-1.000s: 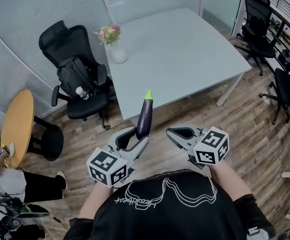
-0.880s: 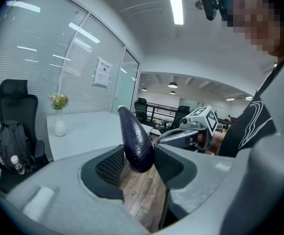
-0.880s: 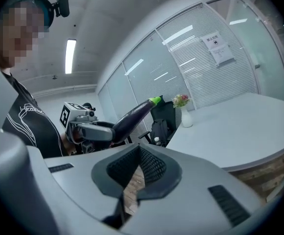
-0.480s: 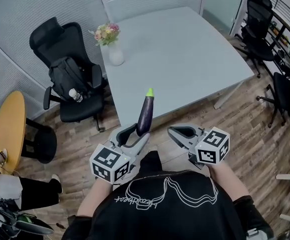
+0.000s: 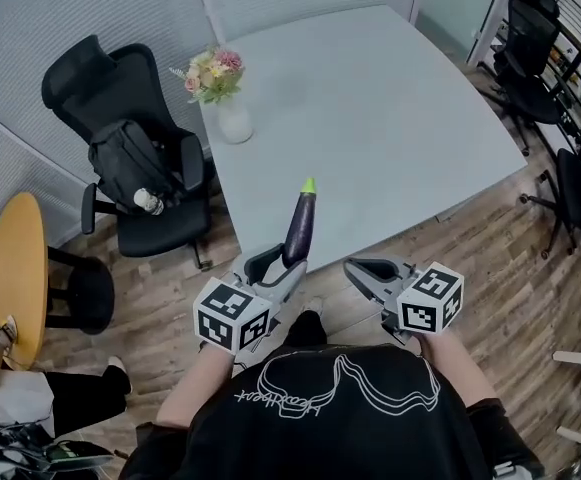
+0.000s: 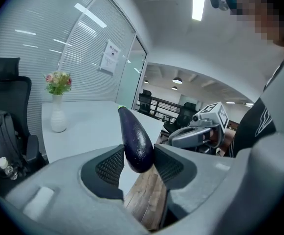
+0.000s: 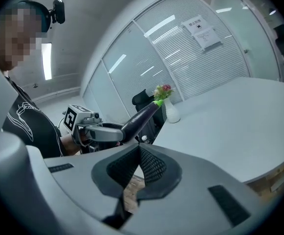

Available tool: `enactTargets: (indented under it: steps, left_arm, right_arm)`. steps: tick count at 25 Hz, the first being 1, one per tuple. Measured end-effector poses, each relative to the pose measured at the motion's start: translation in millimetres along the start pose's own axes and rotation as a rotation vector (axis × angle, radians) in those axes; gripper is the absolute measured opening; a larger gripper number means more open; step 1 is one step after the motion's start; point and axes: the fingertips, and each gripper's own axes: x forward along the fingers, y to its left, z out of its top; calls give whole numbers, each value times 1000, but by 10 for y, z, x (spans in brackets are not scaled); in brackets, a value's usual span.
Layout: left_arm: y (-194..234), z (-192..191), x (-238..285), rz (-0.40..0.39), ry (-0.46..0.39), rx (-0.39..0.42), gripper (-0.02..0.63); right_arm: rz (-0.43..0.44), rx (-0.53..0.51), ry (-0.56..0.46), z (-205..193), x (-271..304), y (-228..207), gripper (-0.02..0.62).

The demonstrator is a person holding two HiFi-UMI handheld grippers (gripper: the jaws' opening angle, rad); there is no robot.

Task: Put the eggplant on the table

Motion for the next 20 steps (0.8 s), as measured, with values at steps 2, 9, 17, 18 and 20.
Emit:
enactTargets:
  steps: [2,9,17,18,20]
  left_arm:
    - [152,6,108,4,15,-3,195]
    - [590,-196,490,14,91,8,195]
    - [898,-518,884,-12,180,21,195]
    - [922,-563,921,-15,190,21,195]
    - [968,-654,995,-20,208,19,195]
  right_arm:
    - [-8,20,3,10,80,-122,6]
    - [-43,79,17,-55,244,-455,6]
    - [-93,171,55,-285,374,-783,6]
    - [-98,180,59,-316,385,-806,6]
    - [-106,200,64,-369,395,-842,6]
